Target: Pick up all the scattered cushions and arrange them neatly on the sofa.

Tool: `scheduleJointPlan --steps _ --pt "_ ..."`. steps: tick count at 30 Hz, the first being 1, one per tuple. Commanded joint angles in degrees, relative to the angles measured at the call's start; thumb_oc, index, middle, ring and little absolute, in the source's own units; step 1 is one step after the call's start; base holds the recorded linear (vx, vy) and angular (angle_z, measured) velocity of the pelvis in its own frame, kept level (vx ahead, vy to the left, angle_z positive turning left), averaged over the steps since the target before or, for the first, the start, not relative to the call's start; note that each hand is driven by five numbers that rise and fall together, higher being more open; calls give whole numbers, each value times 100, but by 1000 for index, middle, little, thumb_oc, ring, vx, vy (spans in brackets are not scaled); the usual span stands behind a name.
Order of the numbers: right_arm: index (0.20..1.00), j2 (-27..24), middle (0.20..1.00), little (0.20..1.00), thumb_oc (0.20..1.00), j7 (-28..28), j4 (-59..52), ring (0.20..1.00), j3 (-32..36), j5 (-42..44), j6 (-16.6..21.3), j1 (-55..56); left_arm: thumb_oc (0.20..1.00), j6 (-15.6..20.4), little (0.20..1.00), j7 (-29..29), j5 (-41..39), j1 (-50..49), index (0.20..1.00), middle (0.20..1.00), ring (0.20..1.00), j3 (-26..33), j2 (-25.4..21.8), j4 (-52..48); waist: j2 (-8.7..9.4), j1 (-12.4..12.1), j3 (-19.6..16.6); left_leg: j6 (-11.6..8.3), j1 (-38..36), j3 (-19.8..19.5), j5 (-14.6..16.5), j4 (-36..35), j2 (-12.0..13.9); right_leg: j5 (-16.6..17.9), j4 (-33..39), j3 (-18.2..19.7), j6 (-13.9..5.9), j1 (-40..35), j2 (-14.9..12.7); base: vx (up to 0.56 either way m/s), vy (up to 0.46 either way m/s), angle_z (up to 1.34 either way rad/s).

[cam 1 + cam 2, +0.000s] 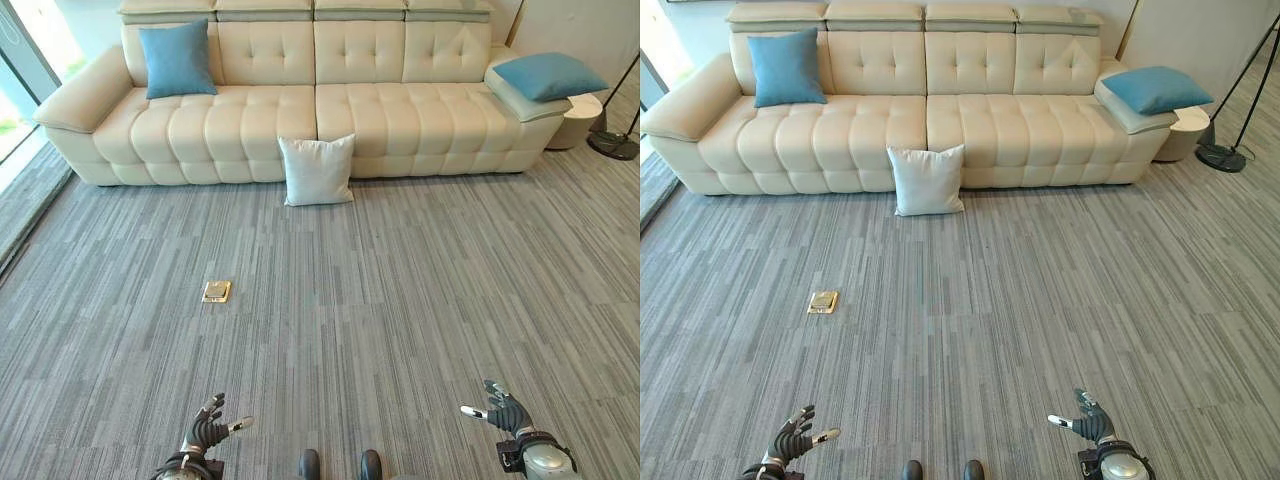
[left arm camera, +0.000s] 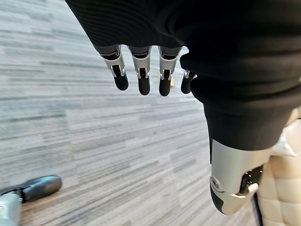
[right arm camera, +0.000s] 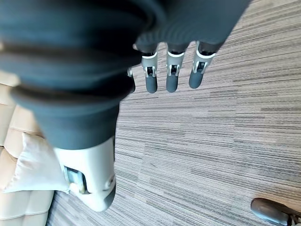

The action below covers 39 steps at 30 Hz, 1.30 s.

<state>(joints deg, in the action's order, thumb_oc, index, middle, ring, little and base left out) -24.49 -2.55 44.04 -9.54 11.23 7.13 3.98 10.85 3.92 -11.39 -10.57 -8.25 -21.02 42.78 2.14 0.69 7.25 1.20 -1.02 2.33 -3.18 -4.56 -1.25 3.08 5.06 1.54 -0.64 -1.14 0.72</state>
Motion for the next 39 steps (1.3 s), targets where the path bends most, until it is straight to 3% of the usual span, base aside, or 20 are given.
scheduleJointPlan --steps 1,6,8,10,13,15,19,20,21,23,25,27,29,31,32,33,34,36,37,39 --pt "1000 -111 1000 1000 1000 -163 -240 1000 -29 6 157 -389 1000 170 1000 51 -307 277 1000 1000 1000 289 -139 -182 207 -130 115 -62 216 -334 1118 1178 -132 -452 -488 127 -579 -50 -350 92 84 -16" --pt "1000 -104 1000 1000 1000 -157 -298 1000 -85 -30 134 -493 1000 158 1000 73 -322 342 1000 1000 1000 279 -196 -215 221 -196 144 43 303 -448 1218 1410 -211 -496 -956 193 -689 125 -411 92 104 -13" --pt "1000 -109 1000 1000 1000 -95 -477 1000 -155 -40 134 -587 1000 142 1000 66 -327 364 1000 1000 1000 296 -245 -332 199 -170 254 167 260 -573 1351 1471 -266 -322 -1858 295 -888 607 -402 89 152 -3" --pt "1000 -97 1000 1000 1000 -74 -670 1000 -221 -116 135 -619 1000 144 1000 47 -317 374 1000 1000 1000 262 -236 -331 159 -106 351 216 173 -670 1384 1519 -275 -199 -2306 341 -917 947 -318 162 126 -15" --pt "1000 -104 1000 1000 1000 -49 -806 1000 -264 -149 145 -592 1000 149 1000 52 -270 354 1000 1000 1000 270 -222 -351 142 -38 385 203 -55 -768 1368 1427 -274 -308 -2158 296 -851 1107 -176 223 30 14" --pt "1000 -105 1000 1000 1000 -47 -815 1000 -380 -153 164 -604 1000 151 1000 76 -305 344 1000 1000 1000 250 -161 -268 162 66 404 170 -490 -902 1391 1153 -259 -145 -1428 -56 -782 1495 -71 366 -49 5" --pt "1000 -137 1000 1000 1000 -43 -858 1000 -435 -173 174 -556 1000 155 1000 150 -230 455 1000 1000 1000 155 -52 -139 89 267 450 48 -1007 -1186 1429 994 -164 115 -830 -220 -791 1814 63 362 -84 32" --pt "1000 -170 1000 1000 1000 -3 -970 1000 -423 -151 188 -449 1000 174 1000 96 -199 464 1000 1000 1000 50 -29 -198 67 303 398 -130 -1094 -1316 1256 1061 -129 248 -741 -258 -652 1649 7 384 -160 56" --pt "1000 -172 1000 1000 1000 -3 -971 1000 -423 -150 187 -446 1000 174 1000 96 -199 462 1000 1000 1000 49 -28 -200 63 310 398 -132 -1097 -1324 1255 1058 -125 250 -734 -266 -651 1642 6 328 -178 78" --pt "1000 -181 1000 1000 1000 10 -944 1000 -380 -163 210 -356 1000 170 1000 84 -194 472 1000 1000 1000 1 38 -95 -38 340 331 -383 -1000 -1355 798 1335 33 245 -739 -316 -524 1498 40 252 -173 86" --pt "1000 -216 1000 1000 1000 -13 -986 1000 -339 -160 239 -275 1000 170 1000 34 -254 482 1000 1000 1000 -65 71 -55 -102 379 327 -677 -633 -1182 159 2014 227 94 -738 -430 -389 1283 9 307 -188 54" --pt "1000 -272 1000 1000 1000 -49 -1037 1000 -313 -53 283 -253 1000 150 1000 3 -237 595 1000 1000 1000 -195 71 33 -84 420 399 -678 -120 -679 -299 3108 447 -250 -819 -435 -118 973 15 344 -210 41" --pt "1000 -270 1000 1000 1000 -87 -1014 1000 -305 -23 289 -258 1000 142 1000 26 -187 683 1000 1000 1000 -250 89 105 -53 431 444 -631 81 -427 -294 3427 564 -353 -868 -436 -45 881 -5 315 -171 -13" --pt "1000 -307 1000 1000 1000 -107 -996 1000 -264 32 287 -280 1000 156 1000 -16 -193 759 1000 1000 1000 -317 104 -14 1 355 503 -423 660 160 323 3283 542 -585 -814 -420 -51 445 -87 403 -139 -4" --pt "1000 -305 1000 1000 1000 -107 -996 1000 -264 32 287 -281 1000 156 1000 -16 -193 760 1000 1000 1000 -317 102 -14 11 358 491 -419 673 161 307 3271 530 -578 -810 -421 -54 459 -99 376 -42 23" --pt "1000 -325 1000 1000 1000 -97 -1024 1000 -191 39 296 -239 1000 165 1000 -63 -159 738 1000 1000 1000 -361 91 -106 50 295 494 -348 1042 410 636 2785 412 -690 -712 -407 -109 178 -145 357 -26 6" --pt "1000 -317 1000 1000 1000 -105 -1031 1000 -165 46 286 -211 1000 156 1000 -86 -135 726 1000 1000 1000 -395 78 -146 77 263 510 -315 1297 477 698 2520 328 -752 -669 -391 -124 35 -148 493 -39 10" --pt "1000 -301 1000 1000 1000 -128 -1048 1000 -139 55 286 -191 1000 143 1000 -94 -93 697 1000 1000 1000 -408 57 -185 85 221 496 -307 1520 487 556 2084 241 -815 -595 -369 -129 -116 -109 339 -17 14" --pt "1000 -267 1000 1000 1000 -173 -1059 1000 -117 62 313 -184 1000 132 1000 -70 -7 672 1000 1000 1000 -397 34 -206 -2 104 466 -358 1811 393 147 1252 143 -945 -507 -249 -142 -404 74 309 1 -4" --pt "1000 -244 1000 1000 1000 -193 -1047 1000 -119 65 325 -219 1000 138 1000 -56 2 668 1000 1000 1000 -386 26 -210 25 55 464 -367 1900 423 9 772 58 -1052 -468 -168 -174 -633 98 460 22 -1"
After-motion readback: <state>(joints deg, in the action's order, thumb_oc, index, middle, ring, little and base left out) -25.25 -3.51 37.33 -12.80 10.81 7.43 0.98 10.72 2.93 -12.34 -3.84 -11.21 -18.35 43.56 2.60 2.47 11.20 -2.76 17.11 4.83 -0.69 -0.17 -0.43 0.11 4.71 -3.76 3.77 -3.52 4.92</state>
